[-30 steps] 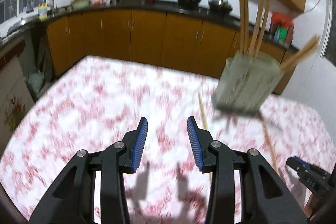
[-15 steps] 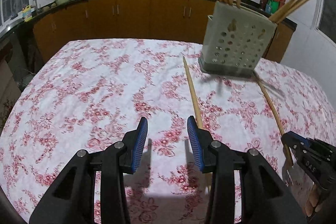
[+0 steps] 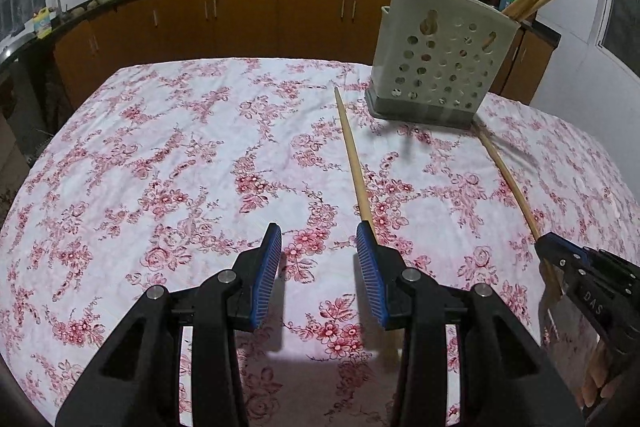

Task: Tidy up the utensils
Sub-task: 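Close the right tool on a chopstick while the left tool grasps the last chopstick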

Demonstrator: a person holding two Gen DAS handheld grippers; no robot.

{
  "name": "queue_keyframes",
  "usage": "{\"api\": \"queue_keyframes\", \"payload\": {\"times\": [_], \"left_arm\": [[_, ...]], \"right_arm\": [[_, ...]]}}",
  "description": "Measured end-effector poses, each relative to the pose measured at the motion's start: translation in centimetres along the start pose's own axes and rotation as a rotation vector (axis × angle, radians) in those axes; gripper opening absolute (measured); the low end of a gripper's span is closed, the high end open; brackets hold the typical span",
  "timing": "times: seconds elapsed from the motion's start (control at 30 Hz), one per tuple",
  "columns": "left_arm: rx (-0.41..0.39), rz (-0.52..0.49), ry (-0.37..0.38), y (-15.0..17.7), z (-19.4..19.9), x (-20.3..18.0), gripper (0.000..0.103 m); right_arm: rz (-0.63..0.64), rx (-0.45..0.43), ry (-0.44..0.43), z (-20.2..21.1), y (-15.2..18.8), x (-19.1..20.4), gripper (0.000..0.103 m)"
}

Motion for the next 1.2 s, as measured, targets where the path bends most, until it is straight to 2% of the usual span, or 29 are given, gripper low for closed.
{"api": "queue_keyframes", "payload": {"times": [0.27,0.53,0.9,1.0,1.03,1.13,1.2], "left_arm": [[0.012,-0.008,0.016,0.2,-0.2,-0.8,0.041],[0.018,-0.018,0.032,0.4,-0.3,-1.5,0.041],[0.042,-0.045,0.05,0.7,-0.9,-2.9,0.04],[0.053,-0.046,0.046,0.8,-1.2,-2.9,0.025],[0.054,-0.046,0.042,0.8,-1.2,-2.8,0.017],[0.065,-0.065,0.015,0.6,-1.5,-2.3,0.008],[0.068,-0.07,-0.009,0.5,-1.7,-1.6,0.008]], "right_arm": [[-0.008,-0.016,0.026,0.0,-0.3,-0.6,0.008],[-0.101,-0.043,0.088,0.1,-1.7,-4.4,0.008],[-0.111,-0.05,0.094,0.1,-1.7,-5.2,0.008],[-0.11,-0.05,0.093,0.2,-1.6,-5.1,0.008],[-0.11,-0.05,0.093,0.2,-1.6,-5.1,0.008],[-0.11,-0.05,0.092,0.3,-1.6,-5.1,0.008],[-0.11,-0.052,0.096,0.2,-1.8,-5.1,0.008]]}}
Point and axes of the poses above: each gripper's, at about its wrist camera, not at the fingertips, and z roughly against the way its jaws point, x to its left, y to its underside, the point moved 8 cm from there along -z, roughly the way its jaws point, and after that the axes turned 15 degrees about -z, right-handed, at the moved point
